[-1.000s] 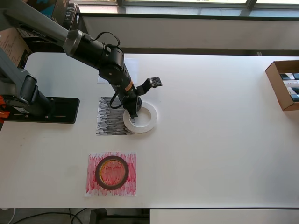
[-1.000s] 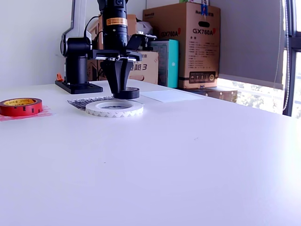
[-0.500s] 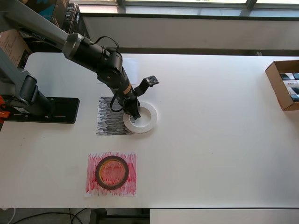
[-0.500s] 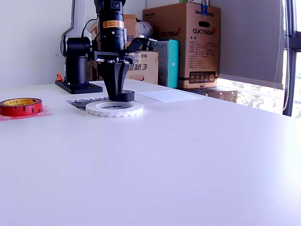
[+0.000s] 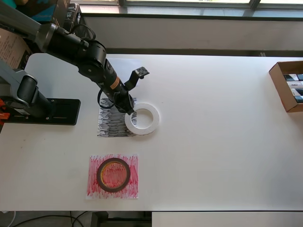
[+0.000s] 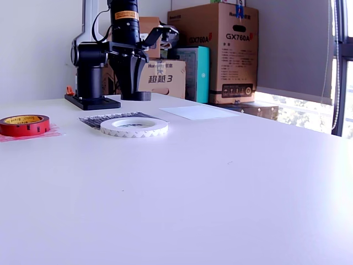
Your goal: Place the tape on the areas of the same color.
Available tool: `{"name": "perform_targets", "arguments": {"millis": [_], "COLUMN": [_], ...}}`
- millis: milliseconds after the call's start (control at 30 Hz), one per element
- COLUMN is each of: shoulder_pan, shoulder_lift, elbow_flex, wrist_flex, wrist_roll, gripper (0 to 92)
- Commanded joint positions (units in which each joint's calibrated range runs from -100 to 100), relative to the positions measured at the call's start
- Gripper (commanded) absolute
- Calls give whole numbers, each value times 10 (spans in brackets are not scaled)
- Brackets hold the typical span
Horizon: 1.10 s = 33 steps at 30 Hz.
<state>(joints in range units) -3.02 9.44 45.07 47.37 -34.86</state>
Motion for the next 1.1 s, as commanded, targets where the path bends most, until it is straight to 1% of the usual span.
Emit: {"name": "perform_targets", "arguments": {"millis": [0, 133, 333, 600, 967, 1067], "shoulder_pan": [-3, -6, -34, -34, -34, -33], "shoulder_lift": [-92, -98, -96, -92, -29, -20], "elbow_flex": [80, 99, 100, 101, 91, 95], "wrist_flex": [0, 0, -1, -1, -1, -19], "wrist_roll": [4, 8, 4, 8, 7, 7], "gripper": [0, 0, 0, 0, 0, 0]}}
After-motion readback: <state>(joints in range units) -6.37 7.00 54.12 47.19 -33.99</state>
